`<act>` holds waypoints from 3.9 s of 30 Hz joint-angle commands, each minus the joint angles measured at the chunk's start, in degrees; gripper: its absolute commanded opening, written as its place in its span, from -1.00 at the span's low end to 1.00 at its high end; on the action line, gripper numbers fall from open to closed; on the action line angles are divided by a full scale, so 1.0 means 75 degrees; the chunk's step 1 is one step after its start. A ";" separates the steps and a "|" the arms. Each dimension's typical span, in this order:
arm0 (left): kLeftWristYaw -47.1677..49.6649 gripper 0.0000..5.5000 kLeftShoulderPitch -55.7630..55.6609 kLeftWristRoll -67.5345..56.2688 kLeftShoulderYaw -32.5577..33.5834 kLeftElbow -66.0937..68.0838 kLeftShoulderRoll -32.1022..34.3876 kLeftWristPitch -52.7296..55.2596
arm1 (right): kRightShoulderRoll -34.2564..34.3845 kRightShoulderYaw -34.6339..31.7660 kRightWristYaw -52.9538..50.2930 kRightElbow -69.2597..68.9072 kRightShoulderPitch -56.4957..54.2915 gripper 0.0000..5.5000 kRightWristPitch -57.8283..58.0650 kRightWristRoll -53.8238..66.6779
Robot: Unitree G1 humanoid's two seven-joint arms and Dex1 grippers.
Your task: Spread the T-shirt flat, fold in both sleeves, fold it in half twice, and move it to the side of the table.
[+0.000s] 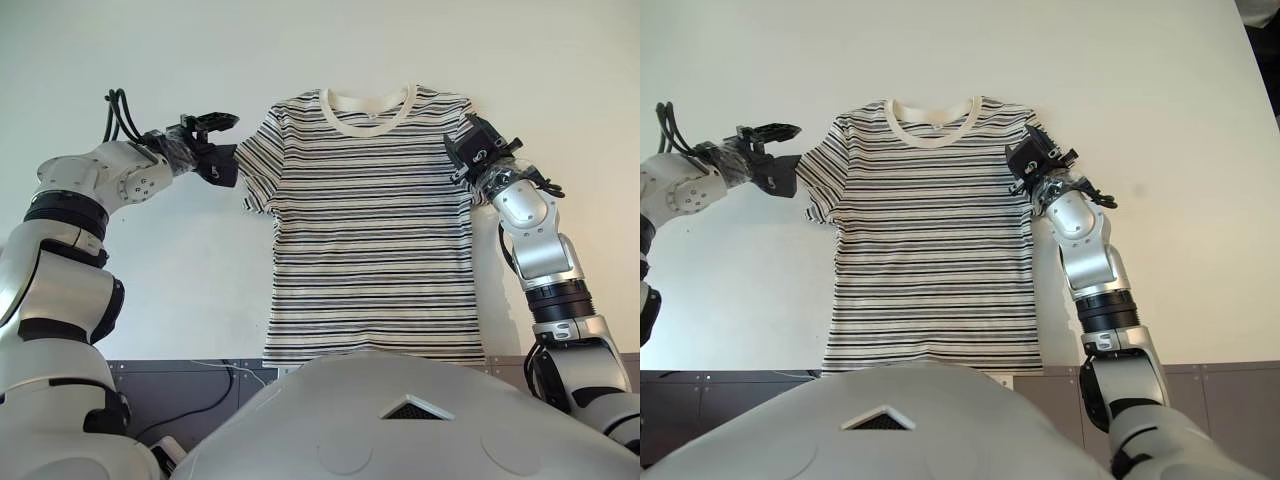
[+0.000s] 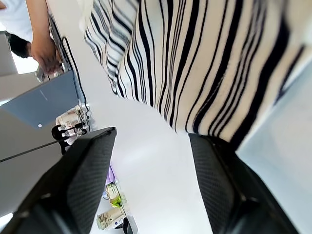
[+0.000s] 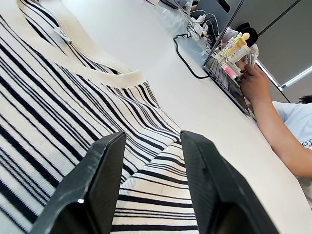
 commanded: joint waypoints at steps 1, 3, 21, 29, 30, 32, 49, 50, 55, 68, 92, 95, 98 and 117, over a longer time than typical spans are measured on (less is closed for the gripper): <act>-0.0536 0.01 0.0072 0.0513 -0.0549 0.0130 0.0264 -0.0709 | 0.0049 -0.0028 -0.0057 -0.0027 0.0021 -0.25 -0.0024 -0.0013; -0.0720 0.01 0.0080 0.0367 -0.0514 0.0083 0.0463 -0.0970 | 0.0060 -0.0043 -0.0085 -0.0089 0.0095 -0.25 0.0000 -0.0009; -0.2128 0.01 0.2171 -0.2033 0.0628 -0.1168 0.0354 -0.0340 | 0.0169 0.0035 -0.0226 -0.0009 0.0174 -0.25 -0.0033 -0.0080; -0.2409 0.01 0.2603 -0.2109 0.0934 -0.1908 0.0478 0.0399 | 0.0256 0.0119 -0.0252 -0.0067 0.0202 -0.25 0.0011 -0.0083; -0.2251 0.01 0.2422 -0.1973 0.0906 -0.1696 0.0361 0.0523 | 0.0243 0.0115 -0.0234 -0.0020 0.0140 -0.25 -0.0001 -0.0079; -0.1874 0.01 0.2055 -0.1612 0.0782 -0.1219 0.0161 0.0775 | 0.0219 0.0100 -0.0220 0.0018 0.0089 -0.25 -0.0016 -0.0076; -0.1343 -0.69 0.2013 -0.1539 0.1076 -0.0881 0.0135 0.1287 | 0.0438 0.0186 -0.0333 -0.0055 0.0236 -0.25 0.0036 -0.0144; -0.1314 -0.77 0.1967 -0.1504 0.1064 -0.0834 0.0115 0.1343 | 0.0458 0.0191 -0.0332 -0.0053 0.0240 -0.25 0.0033 -0.0153; -0.1257 -0.96 0.2012 -0.1341 0.0873 -0.0988 0.0057 0.1057 | 0.0510 0.0181 -0.0335 -0.0128 0.0324 -0.25 0.0062 -0.0177; -0.3384 -0.58 0.3975 -0.3564 0.1795 -0.3740 0.1723 0.0724 | 0.0420 0.0027 -0.0489 -0.0331 0.0843 -0.25 0.0110 -0.0213; -0.1982 -0.53 0.2464 -0.1573 0.0967 -0.1235 0.0014 0.1367 | 0.0494 0.0192 -0.0375 0.0011 0.0393 -0.25 0.0022 -0.0187; -0.1872 -0.72 0.2432 -0.1442 0.0922 -0.1351 0.0057 0.1290 | 0.0483 0.0184 -0.0369 -0.0002 0.0405 -0.25 0.0032 -0.0176; -0.1831 -0.86 0.2329 -0.1290 0.0842 -0.1362 0.0093 0.1221 | 0.0505 0.0189 -0.0397 0.0028 0.0389 -0.25 0.0026 -0.0182; -0.0607 -0.96 0.3177 -0.1696 0.2357 -0.4035 0.0123 0.2310 | 0.0449 0.0122 -0.0399 0.0052 0.0457 -0.25 0.0042 -0.0166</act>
